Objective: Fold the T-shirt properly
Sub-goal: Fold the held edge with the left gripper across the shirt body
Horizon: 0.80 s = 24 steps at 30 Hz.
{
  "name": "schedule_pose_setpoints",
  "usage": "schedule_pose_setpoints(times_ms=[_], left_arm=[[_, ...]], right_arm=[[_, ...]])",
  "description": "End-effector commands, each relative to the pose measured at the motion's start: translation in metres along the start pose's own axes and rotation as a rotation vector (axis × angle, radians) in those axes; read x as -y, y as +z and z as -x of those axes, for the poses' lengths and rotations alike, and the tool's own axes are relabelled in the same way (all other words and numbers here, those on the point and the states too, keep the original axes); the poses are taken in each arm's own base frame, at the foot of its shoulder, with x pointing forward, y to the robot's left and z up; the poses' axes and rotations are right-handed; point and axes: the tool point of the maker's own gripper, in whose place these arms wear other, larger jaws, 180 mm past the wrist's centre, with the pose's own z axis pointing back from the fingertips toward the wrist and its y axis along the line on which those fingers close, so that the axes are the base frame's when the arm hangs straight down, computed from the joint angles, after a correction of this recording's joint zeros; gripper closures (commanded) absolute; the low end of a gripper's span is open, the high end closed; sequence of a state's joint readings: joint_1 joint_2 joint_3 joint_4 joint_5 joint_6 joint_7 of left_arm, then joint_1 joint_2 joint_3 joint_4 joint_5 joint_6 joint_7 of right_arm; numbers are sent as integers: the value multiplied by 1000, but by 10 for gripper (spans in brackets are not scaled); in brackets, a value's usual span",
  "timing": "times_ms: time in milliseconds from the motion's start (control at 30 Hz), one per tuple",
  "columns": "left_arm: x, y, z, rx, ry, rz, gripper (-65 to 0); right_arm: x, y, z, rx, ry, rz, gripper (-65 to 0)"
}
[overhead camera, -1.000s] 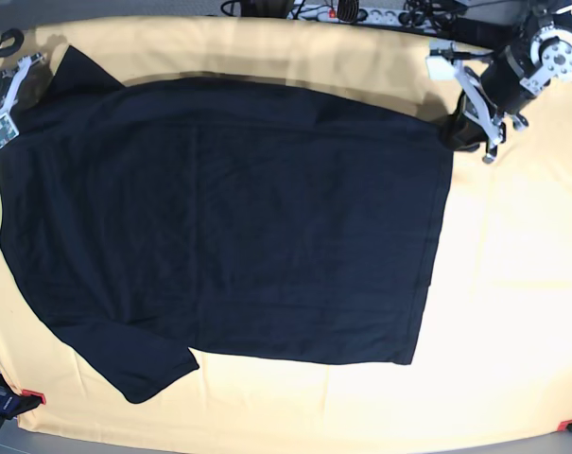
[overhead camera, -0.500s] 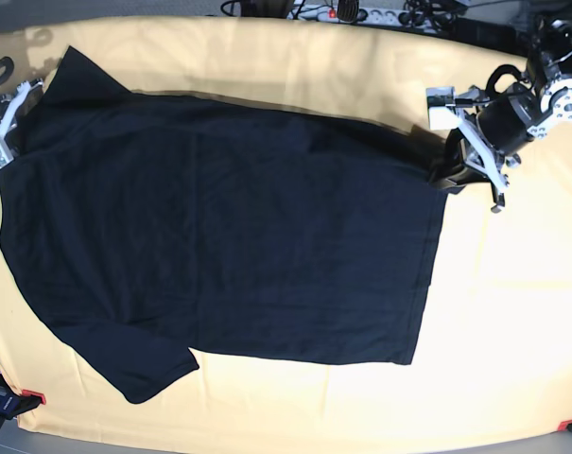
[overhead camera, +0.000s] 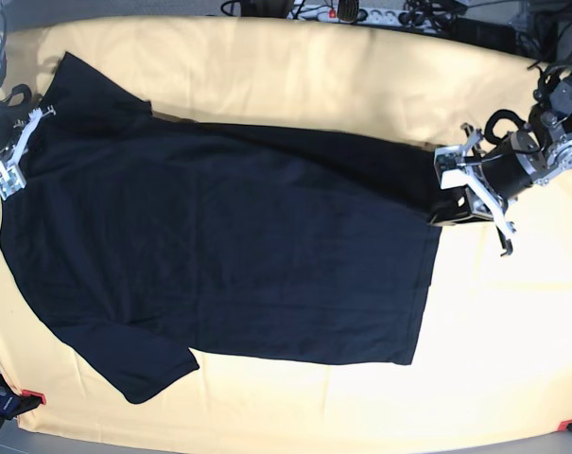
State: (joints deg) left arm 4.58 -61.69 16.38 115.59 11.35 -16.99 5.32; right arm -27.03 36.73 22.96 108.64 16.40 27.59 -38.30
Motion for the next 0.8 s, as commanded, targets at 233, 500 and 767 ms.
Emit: schedule_pose_setpoints(times_ms=[233, 500, 767], left_arm=[[-26, -9, 2, 46, 39, -41, 0], [-4, -45, 13, 34, 49, 38, 0], [-17, -56, 11, 31, 21, 12, 0]], right_arm=[[25, -9, -18, 62, -37, 15, 0], [26, -29, -13, 43, -80, -22, 0], [27, -30, -21, 79, -69, -29, 0]])
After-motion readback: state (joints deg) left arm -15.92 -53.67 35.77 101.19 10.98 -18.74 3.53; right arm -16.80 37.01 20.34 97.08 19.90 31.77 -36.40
